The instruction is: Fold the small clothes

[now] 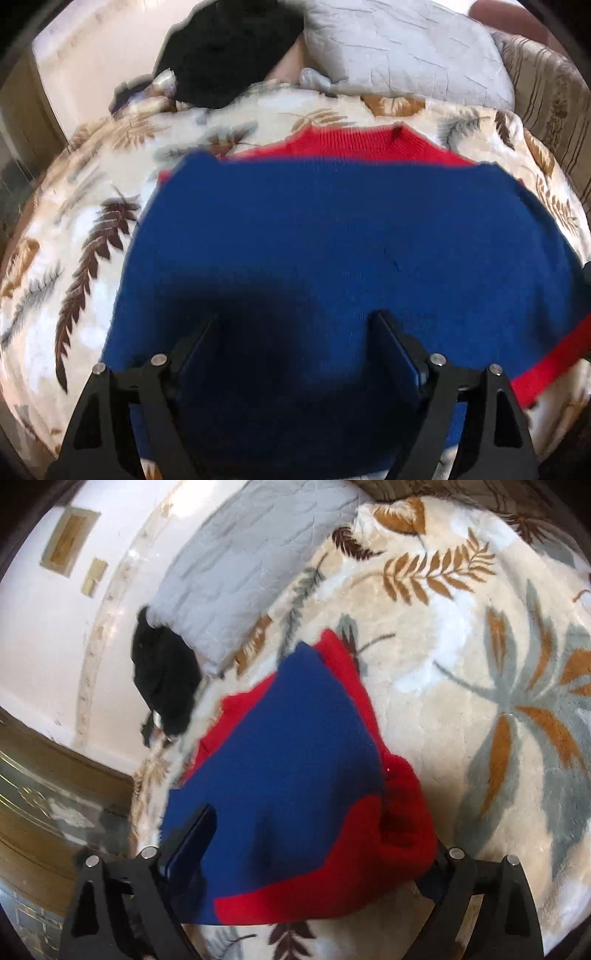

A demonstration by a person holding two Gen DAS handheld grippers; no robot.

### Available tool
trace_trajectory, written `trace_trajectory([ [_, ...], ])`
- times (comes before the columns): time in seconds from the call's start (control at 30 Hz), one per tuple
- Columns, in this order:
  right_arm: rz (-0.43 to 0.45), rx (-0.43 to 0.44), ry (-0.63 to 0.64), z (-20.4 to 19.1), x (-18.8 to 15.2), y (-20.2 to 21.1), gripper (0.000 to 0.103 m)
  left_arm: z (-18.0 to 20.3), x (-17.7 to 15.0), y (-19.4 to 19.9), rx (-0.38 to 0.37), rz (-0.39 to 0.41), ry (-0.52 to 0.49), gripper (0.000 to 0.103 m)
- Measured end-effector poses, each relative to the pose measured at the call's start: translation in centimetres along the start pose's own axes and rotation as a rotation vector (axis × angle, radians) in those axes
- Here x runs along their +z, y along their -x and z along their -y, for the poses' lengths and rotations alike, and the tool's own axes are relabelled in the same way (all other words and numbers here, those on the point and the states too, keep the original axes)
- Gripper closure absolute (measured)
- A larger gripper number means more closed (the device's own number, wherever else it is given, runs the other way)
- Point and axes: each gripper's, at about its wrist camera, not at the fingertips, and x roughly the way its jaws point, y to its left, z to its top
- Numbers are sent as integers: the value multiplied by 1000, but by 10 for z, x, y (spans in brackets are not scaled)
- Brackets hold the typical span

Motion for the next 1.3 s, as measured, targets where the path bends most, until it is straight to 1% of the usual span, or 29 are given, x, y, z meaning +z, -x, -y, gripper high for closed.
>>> trace_trajectory([
  [0.03, -17, -12, -6, 0, 1, -2, 55, 1, 2, 1, 3, -15, -4, 18],
  [0.07, -24, -30, 3, 0, 2, -2, 66, -1, 5, 4, -7, -30, 11, 19],
  [0.1, -16, -42, 18, -2, 4, 0, 68, -5, 8, 10, -35, -27, 40, 19],
  [0.13, -18, -44, 23, -2, 4, 0, 68, -9, 10, 18, -59, -1, 61, 19],
  [0.2, -41, -54, -1, 3, 5, -6, 65, -12, 10, 25, -46, 44, 49, 19],
  [0.23, -40, -52, -21, 7, 5, -8, 50, -11, 10, 17, -32, 31, 39, 18],
  [0.27, -31, -24, -32, 9, 4, -9, 44, -11, 8, 4, -20, -14, 30, 18],
  [0.3, -27, -31, -22, 6, 4, -9, 42, -12, 5, -7, -19, -39, 30, 15],
  [0.33, -30, -52, 6, 1, 5, -11, 46, -12, 4, -4, -15, 5, 27, 14],
  [0.37, -31, -82, 54, -7, 6, -12, 56, -12, 6, -4, -17, -2, 26, 14],
  [0.4, -40, -116, 92, -16, 7, -14, 86, -13, 6, -3, -26, -3, 38, 14],
  [0.47, -14, -130, 157, -39, 12, -7, 86, -19, 8, -2, -59, -11, 53, 16],
  [0.53, 47, -133, 262, -80, 16, 7, 87, -39, 5, 13, -127, 19, 127, 16],
  [0.6, 106, -105, 411, -139, 12, 19, 88, -66, 3, 32, -158, 69, 217, 16],
  [0.63, 125, -93, 477, -163, 6, 21, 90, -79, 1, 40, -163, 90, 249, 16],
  [0.67, 143, -79, 566, -193, -6, 20, 90, -95, -1, 48, -166, 111, 287, 16],
  [0.7, 142, -62, 651, -218, -21, 14, 90, -118, -6, 57, -172, 130, 347, 16],
  [0.73, 118, -44, 726, -239, -40, 1, 90, -133, -10, 62, -187, 138, 386, 16],
  [0.77, 88, -33, 775, -248, -56, -11, 90, -150, -15, 65, -208, 147, 431, 16],
  [0.8, 39, -30, 822, -255, -73, -30, 90, -171, -22, 67, -226, 155, 491, 16],
  [0.83, -43, -42, 865, -256, -95, -60, 91, -183, -27, 66, -239, 149, 525, 16],
  [0.9, -196, -76, 847, -239, -118, -110, 91, -201, -27, 53, -285, 94, 562, 17],
  [0.93, -262, -70, 810, -226, -127, -131, 90, -206, -26, 48, -336, 79, 570, 17],
  [0.97, -227, -54, 810, -226, -128, -128, 90, -208, -25, 45, -378, 69, 575, 17],
  [1.0, -214, -44, 808, -229, -127, -122, 90, -208, -23, 43, -408, 49, 574, 17],
  [1.07, -201, -10, 791, -233, -120, -111, 91, -202, -15, 42, -452, 60, 545, 17],
  [1.17, -198, 16, 763, -229, -111, -103, 91, -183, 4, 32, -500, 32, 485, 17],
  [1.23, -191, 41, 742, -226, -113, -102, 91, -168, 21, 18, -554, -8, 459, 17],
  [1.3, -186, 59, 732, -228, -111, -98, 91, -156, 36, 1, -595, -67, 462, 17],
])
